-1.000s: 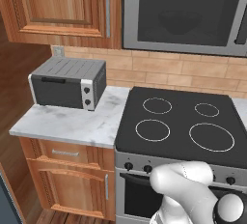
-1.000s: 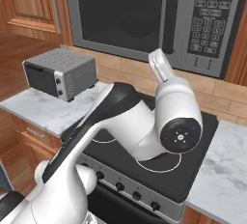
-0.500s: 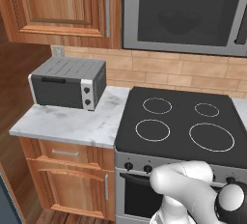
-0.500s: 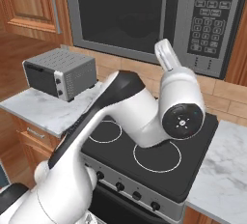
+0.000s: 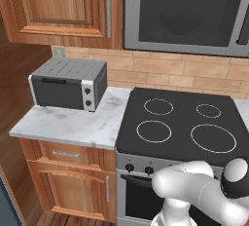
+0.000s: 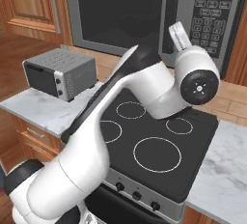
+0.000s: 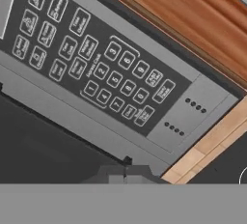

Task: Place the bowl containing the onion and squash in the microwave. Close the microwave door and press the start button to microwave the meal.

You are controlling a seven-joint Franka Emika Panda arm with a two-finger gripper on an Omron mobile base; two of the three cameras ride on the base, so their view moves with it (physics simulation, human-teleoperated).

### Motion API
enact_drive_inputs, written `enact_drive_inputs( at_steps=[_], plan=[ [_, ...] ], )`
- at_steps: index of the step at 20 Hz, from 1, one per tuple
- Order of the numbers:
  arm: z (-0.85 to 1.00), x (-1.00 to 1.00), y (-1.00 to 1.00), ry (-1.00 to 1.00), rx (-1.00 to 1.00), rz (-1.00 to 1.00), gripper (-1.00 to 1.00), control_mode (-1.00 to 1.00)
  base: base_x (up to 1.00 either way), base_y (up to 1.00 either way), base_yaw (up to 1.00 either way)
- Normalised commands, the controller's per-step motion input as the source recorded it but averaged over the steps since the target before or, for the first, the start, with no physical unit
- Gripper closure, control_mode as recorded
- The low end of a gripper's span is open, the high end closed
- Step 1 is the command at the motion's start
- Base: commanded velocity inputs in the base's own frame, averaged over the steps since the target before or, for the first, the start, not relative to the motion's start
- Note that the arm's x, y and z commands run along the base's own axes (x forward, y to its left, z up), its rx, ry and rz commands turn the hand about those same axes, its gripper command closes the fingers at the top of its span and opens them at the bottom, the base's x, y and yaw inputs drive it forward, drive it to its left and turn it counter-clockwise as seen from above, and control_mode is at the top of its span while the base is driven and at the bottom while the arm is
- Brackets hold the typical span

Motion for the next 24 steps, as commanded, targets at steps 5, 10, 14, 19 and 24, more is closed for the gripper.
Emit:
enact_drive_inputs(
  at_steps=[5,10,14,19,24],
  plan=[
    [-0.06,0.22,-0.24,0.0,0.0,0.0,1.0,-1.0,0.0,0.0,0.0],
    [-0.17,0.3,-0.13,0.01,0.0,0.0,1.0,-1.0,0.0,0.0,0.0],
    [-0.05,0.43,-0.15,0.04,0.0,0.0,1.0,-1.0,0.0,0.0,0.0],
    [0.0,0.4,-0.24,0.07,0.0,0.0,1.0,-1.0,0.0,0.0,0.0],
    [0.0,0.23,-0.31,0.05,0.0,0.0,1.0,-1.0,0.0,0.0,0.0]
  ],
)
